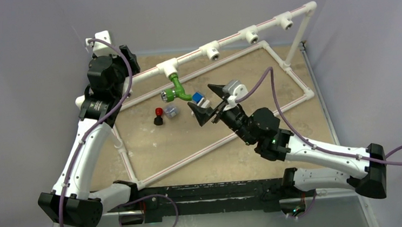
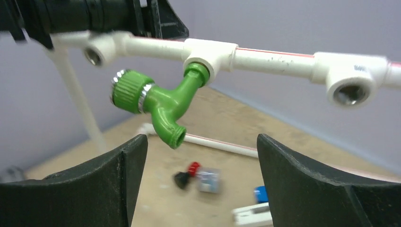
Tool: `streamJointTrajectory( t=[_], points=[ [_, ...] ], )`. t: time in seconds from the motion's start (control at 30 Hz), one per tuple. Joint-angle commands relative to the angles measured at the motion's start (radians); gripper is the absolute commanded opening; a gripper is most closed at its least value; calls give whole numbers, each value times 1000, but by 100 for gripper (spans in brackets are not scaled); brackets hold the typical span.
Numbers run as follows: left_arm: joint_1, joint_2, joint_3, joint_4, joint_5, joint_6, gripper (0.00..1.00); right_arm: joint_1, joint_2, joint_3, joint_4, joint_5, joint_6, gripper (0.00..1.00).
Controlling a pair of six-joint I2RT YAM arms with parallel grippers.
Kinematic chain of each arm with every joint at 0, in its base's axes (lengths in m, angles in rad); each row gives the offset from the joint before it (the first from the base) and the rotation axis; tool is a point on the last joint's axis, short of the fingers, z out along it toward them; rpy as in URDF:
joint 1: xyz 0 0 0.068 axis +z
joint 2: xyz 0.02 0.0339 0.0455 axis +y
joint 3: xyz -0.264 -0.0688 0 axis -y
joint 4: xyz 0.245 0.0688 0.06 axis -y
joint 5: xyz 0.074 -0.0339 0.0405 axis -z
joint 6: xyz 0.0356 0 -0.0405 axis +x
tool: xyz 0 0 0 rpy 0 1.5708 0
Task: Install the water faucets
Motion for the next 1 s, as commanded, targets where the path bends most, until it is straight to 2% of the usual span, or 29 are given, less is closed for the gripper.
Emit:
streamJointTrajectory(
  t=[0.0, 0.13, 0.33, 0.57, 0.8, 0.97],
  points=[
    [-37, -1, -31, -198, 101, -7, 56, 21, 12, 19, -13, -79, -511, 87],
    [-38, -2, -31, -197, 105, -7, 56, 62, 22, -8, 73, -77, -759, 89],
    [-38, -5, -33, -197, 106, -7, 56, 115, 114, 14, 175, -3, -1043, 90],
    [-38, -7, -38, -196, 105, -5, 56, 148, 281, 36, 487, 141, -1331, 88],
    [-38, -13, -50, -189, 103, -5, 56, 164, 424, 79, 709, 218, -1512, 83],
    [-38, -12, -44, -190, 104, -5, 56, 169, 502, 132, 789, 244, -1561, 80]
  ],
)
